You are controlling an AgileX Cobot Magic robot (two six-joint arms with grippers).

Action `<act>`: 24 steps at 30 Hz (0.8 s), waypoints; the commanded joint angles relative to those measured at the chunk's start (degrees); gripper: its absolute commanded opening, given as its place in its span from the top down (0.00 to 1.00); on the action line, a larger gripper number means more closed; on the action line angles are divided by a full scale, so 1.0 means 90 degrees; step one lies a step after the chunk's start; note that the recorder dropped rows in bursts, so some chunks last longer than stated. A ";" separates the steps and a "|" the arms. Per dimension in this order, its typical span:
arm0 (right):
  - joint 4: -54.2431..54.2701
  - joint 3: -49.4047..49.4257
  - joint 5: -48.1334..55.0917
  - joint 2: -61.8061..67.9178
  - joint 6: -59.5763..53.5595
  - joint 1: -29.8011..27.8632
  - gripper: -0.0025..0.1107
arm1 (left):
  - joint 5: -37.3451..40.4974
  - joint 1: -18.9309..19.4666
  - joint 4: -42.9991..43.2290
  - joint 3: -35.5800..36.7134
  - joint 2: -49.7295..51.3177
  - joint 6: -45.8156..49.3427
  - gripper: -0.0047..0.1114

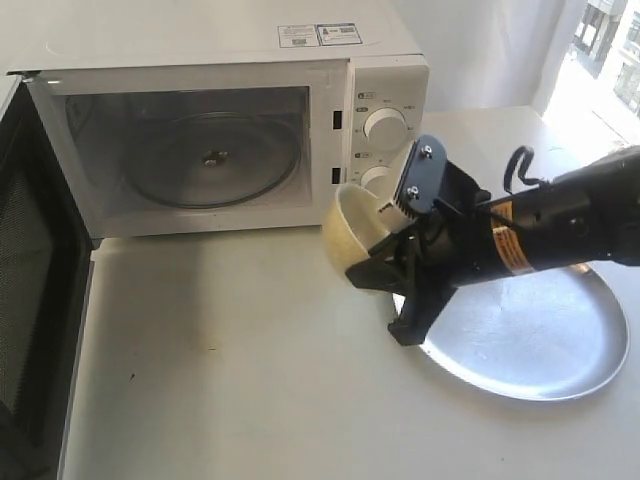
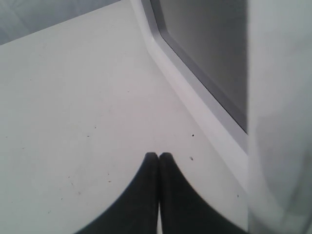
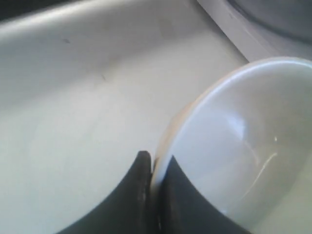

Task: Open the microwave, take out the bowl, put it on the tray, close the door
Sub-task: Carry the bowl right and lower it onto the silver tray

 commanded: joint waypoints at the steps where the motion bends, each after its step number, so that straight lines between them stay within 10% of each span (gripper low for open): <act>1: 0.0077 0.0556 0.1647 -0.0111 -0.0063 -0.0043 0.98 | 0.0005 -0.0023 -0.0026 -0.0026 -0.0013 -0.0022 0.96; 17: 0.0134 0.1116 0.3455 -0.0369 0.0252 -0.0043 0.96 | 0.0005 -0.0023 -0.0026 -0.0026 -0.0013 -0.0022 0.96; 24: 0.0173 0.1116 0.3374 -0.0369 0.0292 -0.0043 0.69 | 0.0005 -0.0023 -0.0026 -0.0026 -0.0013 -0.0022 0.96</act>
